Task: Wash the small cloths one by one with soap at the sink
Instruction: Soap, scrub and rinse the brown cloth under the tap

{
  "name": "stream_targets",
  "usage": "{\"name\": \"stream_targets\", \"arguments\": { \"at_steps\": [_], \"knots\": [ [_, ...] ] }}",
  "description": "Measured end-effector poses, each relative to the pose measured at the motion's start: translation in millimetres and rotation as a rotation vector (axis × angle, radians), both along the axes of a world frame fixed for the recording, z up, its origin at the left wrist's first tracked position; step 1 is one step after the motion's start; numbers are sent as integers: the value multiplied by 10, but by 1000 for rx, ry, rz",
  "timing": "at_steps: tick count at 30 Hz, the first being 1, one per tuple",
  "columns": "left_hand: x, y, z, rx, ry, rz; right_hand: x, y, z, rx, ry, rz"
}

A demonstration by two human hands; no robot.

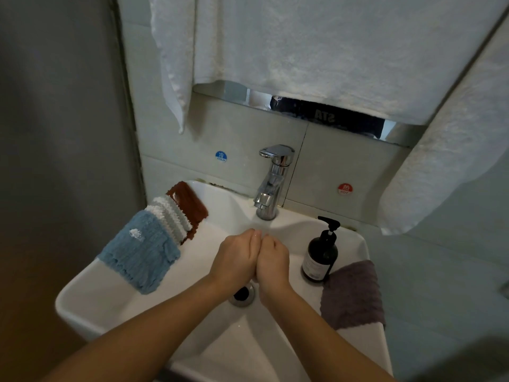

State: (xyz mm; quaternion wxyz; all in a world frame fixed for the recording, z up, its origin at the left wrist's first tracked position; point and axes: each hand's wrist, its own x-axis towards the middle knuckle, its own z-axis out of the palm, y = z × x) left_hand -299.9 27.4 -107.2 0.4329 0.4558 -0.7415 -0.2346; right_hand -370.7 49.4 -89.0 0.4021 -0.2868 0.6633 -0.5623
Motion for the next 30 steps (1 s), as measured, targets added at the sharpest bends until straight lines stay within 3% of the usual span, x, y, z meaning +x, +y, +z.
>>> {"name": "stream_targets", "arguments": {
  "at_steps": [6,11,16,18,22,24,30],
  "knots": [
    [20,-3,27,55,-73,-30,-33,36,-43,-18,138,43],
    [245,-183,91,291,-181,-24,-138,111,104,-48,70,286],
    [482,-298,287,359,-300,-79,-297,97,286,72,420,524],
    [558,-334,345,355,-255,-127,-332,96,366,117,412,592],
    [702,-357,455,451,37,-204,-423,87,539,231,518,707],
    [790,-386,528,463,68,-233,-478,92,589,237,566,688],
    [996,-421,702,379,-236,-275,-651,161,655,199,728,672]
  ]
}}
